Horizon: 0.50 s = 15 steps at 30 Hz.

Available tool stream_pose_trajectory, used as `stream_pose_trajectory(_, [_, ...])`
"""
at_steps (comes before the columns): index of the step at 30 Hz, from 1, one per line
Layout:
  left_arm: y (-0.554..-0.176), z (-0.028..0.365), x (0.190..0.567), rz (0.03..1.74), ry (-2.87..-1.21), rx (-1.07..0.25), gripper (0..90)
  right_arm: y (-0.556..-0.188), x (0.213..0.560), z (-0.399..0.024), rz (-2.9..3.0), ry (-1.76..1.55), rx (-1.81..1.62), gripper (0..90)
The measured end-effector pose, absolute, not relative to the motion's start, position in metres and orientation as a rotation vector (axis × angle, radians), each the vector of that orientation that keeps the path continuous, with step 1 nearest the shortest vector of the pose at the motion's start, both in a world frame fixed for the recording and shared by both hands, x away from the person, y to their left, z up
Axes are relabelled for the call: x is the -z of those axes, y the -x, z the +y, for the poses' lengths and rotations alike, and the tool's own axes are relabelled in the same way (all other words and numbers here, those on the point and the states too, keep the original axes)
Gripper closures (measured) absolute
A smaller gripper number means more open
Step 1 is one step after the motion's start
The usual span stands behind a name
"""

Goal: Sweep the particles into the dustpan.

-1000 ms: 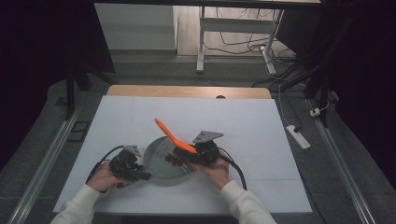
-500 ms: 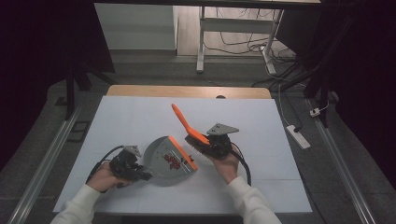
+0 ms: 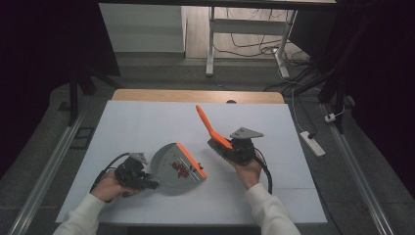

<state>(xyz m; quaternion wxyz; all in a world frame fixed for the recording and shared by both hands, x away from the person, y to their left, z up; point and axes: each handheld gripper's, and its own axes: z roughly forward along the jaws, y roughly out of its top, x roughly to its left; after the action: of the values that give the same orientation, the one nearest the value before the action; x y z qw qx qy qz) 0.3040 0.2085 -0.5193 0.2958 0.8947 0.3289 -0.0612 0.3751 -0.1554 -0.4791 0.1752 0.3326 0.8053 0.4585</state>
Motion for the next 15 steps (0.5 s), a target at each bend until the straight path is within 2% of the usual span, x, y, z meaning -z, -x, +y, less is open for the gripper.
stream_pose_trajectory(15, [-0.303, 0.209, 0.519, 0.874, -2.380, 0.162, 60.9, -0.367, 0.493, -0.145, 2.364, -0.900, -1.209, 70.2])
